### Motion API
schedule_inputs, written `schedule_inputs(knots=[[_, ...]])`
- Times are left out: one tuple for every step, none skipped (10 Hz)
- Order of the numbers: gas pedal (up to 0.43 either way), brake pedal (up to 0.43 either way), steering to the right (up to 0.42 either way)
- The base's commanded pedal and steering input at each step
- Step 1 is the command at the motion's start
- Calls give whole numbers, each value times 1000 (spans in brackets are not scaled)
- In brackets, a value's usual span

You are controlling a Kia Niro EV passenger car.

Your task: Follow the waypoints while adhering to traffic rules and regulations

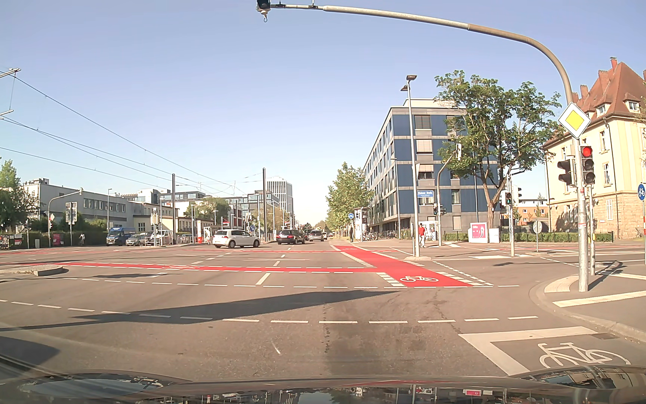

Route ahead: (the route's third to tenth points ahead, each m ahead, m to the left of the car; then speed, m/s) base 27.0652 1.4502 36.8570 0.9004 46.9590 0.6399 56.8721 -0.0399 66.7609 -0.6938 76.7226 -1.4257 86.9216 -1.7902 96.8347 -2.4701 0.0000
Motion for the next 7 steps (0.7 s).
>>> schedule_inputs(knots=[[0,213,-55],[0,213,-55],[0,213,-55],[0,207,-55],[0,213,-55],[0,213,-55],[0,146,-55]])
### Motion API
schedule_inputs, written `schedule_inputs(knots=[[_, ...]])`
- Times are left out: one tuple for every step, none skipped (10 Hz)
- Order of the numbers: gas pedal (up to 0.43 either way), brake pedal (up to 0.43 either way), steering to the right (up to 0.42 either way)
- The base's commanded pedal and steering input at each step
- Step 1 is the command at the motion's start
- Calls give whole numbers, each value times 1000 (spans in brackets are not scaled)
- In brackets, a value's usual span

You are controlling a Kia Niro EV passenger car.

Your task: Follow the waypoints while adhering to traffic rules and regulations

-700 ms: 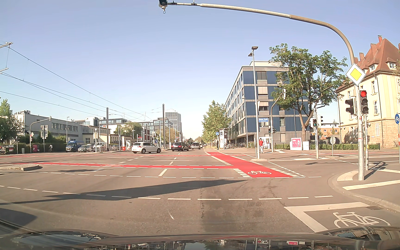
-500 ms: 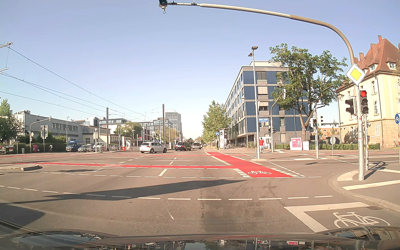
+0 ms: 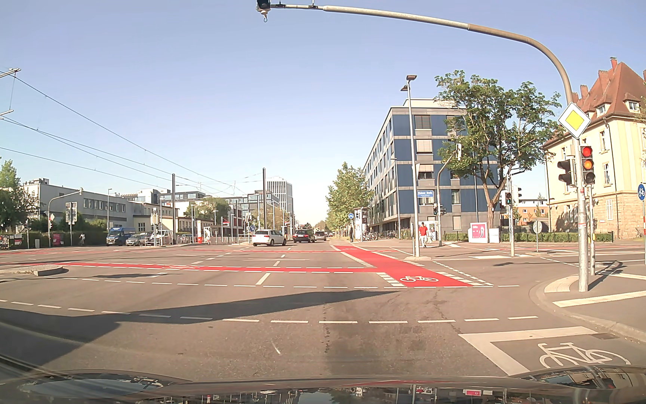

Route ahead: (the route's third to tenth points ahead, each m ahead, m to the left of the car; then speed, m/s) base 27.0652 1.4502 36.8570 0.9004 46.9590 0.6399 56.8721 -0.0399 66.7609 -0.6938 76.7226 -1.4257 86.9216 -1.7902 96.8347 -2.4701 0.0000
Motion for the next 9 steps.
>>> schedule_inputs(knots=[[0,0,-55],[0,0,-55],[0,0,-55],[0,0,-55],[67,0,-55],[220,0,-55],[248,0,-55],[280,0,-55],[299,0,-57]])
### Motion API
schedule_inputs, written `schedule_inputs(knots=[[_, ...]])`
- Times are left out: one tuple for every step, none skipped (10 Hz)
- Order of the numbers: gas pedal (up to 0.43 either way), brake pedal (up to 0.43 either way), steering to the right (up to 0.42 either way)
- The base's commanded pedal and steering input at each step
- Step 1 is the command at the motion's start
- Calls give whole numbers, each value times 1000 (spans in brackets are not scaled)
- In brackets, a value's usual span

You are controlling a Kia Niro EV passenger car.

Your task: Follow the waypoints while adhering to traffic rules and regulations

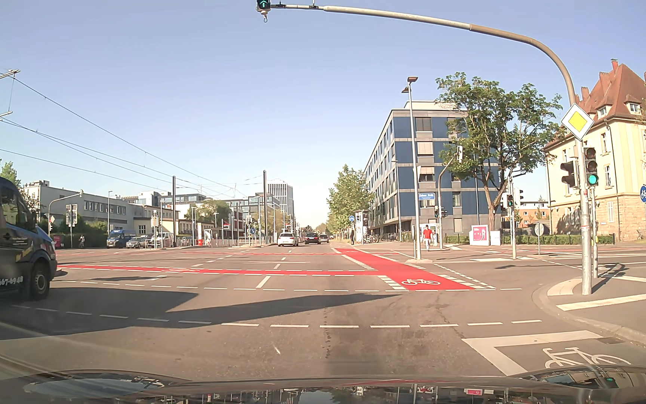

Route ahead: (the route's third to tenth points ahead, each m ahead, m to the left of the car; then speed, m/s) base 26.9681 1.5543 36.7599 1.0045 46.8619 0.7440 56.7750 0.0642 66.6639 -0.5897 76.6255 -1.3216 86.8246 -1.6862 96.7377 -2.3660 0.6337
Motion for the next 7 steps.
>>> schedule_inputs(knots=[[331,0,-59],[350,0,-61],[358,0,-62],[370,0,-62],[378,0,-62],[378,0,-62],[390,0,-62]])
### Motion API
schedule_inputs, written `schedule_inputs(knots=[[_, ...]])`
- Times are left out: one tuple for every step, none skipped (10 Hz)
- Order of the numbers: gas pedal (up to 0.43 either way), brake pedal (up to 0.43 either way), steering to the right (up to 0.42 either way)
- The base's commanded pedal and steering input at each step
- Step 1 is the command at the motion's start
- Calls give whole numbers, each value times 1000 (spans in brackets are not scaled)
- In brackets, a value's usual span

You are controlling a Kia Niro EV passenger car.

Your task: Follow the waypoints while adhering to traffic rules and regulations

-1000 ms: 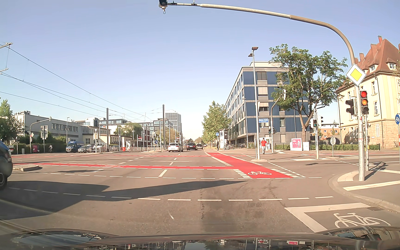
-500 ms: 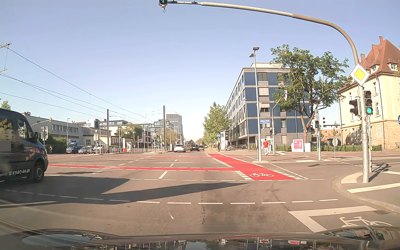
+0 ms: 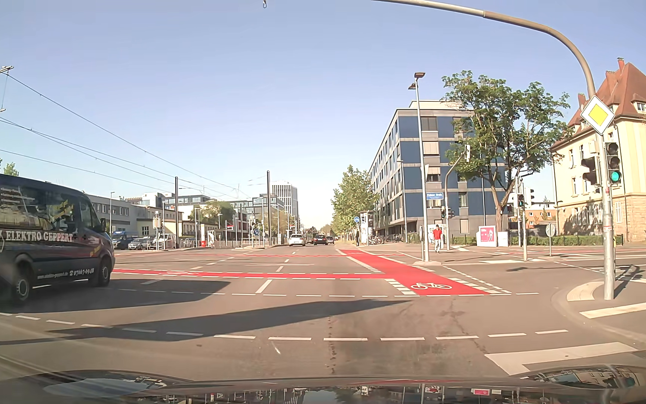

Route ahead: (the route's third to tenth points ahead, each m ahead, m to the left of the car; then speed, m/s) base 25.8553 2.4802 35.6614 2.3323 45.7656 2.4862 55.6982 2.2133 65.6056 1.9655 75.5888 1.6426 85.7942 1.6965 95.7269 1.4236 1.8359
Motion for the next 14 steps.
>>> schedule_inputs(knots=[[390,0,-61],[390,0,-61],[390,0,-60],[390,0,-60],[390,0,-59],[390,0,-58],[390,0,-55],[390,0,-51],[390,0,-47],[378,0,-46],[378,0,-46],[378,0,-45],[378,0,-44],[378,0,-40]])
